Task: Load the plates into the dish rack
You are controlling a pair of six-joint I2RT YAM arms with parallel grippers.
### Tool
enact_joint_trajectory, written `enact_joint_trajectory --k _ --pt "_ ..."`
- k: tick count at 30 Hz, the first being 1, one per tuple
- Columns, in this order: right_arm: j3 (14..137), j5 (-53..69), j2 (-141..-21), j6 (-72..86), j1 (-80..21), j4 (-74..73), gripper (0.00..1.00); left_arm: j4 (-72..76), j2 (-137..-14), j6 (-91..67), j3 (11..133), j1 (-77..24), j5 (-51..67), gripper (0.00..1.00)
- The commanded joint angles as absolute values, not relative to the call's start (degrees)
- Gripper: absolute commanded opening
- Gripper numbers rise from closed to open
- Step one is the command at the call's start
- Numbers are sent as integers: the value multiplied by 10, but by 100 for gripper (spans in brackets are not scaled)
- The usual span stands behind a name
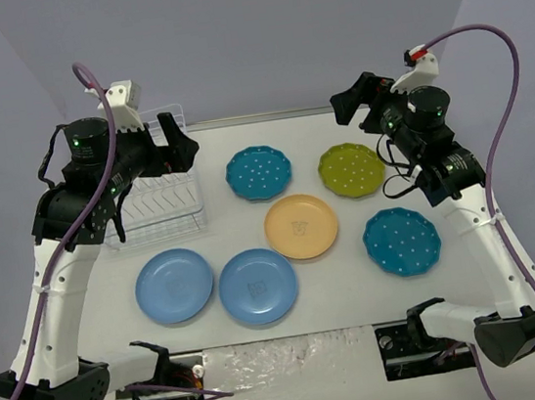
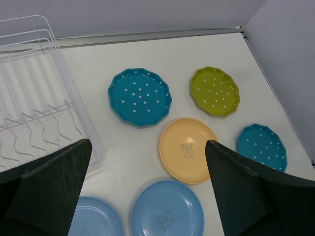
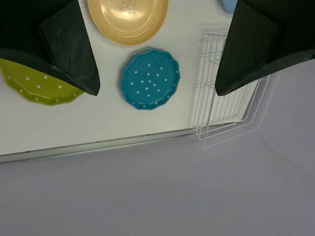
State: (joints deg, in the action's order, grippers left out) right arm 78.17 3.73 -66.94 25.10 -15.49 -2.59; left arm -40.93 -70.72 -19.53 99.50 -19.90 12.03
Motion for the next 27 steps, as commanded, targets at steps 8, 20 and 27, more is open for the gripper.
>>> enact_joint_trajectory --k 8,20,27 --pt "753 37 -650 259 -159 24 100 -386 -700 -187 989 -223 99 97" --pt "699 47 -642 272 -161 28 100 -366 -666 -225 860 -311 68 97" --pt "652 45 -634 277 -163 37 100 -346 -640 -276 752 -411 9 97"
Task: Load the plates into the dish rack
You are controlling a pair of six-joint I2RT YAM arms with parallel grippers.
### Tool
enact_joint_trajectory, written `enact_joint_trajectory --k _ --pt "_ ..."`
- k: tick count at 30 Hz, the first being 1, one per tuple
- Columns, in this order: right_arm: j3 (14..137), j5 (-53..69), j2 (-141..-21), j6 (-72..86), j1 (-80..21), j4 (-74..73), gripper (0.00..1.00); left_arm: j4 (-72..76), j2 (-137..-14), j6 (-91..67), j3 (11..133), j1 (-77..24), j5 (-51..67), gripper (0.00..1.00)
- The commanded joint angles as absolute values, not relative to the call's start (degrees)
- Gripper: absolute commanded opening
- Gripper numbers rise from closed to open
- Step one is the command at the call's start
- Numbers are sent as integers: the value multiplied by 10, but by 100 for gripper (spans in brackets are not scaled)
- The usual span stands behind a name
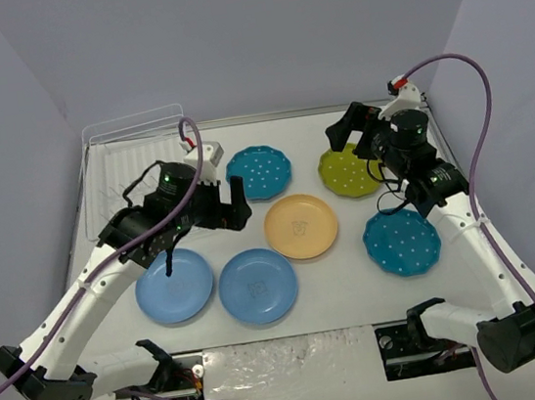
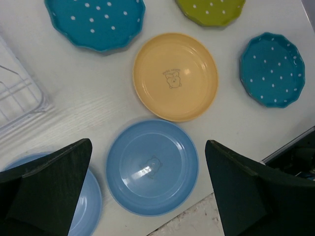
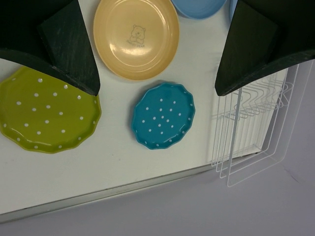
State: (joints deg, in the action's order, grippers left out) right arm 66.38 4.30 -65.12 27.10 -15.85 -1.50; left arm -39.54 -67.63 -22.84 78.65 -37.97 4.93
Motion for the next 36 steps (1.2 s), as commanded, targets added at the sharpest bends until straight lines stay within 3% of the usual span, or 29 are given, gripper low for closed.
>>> enact_joint_trajectory --k 1,19,36 --pt "648 45 -634 278 -163 38 100 -336 -632 -289 732 -418 6 97" --pt "556 60 -620 302 -176 61 100 -272 -572 -525 454 -434 -119 95" --pt "521 44 -622 323 -188 78 100 -245 -553 -582 377 -491 -86 93"
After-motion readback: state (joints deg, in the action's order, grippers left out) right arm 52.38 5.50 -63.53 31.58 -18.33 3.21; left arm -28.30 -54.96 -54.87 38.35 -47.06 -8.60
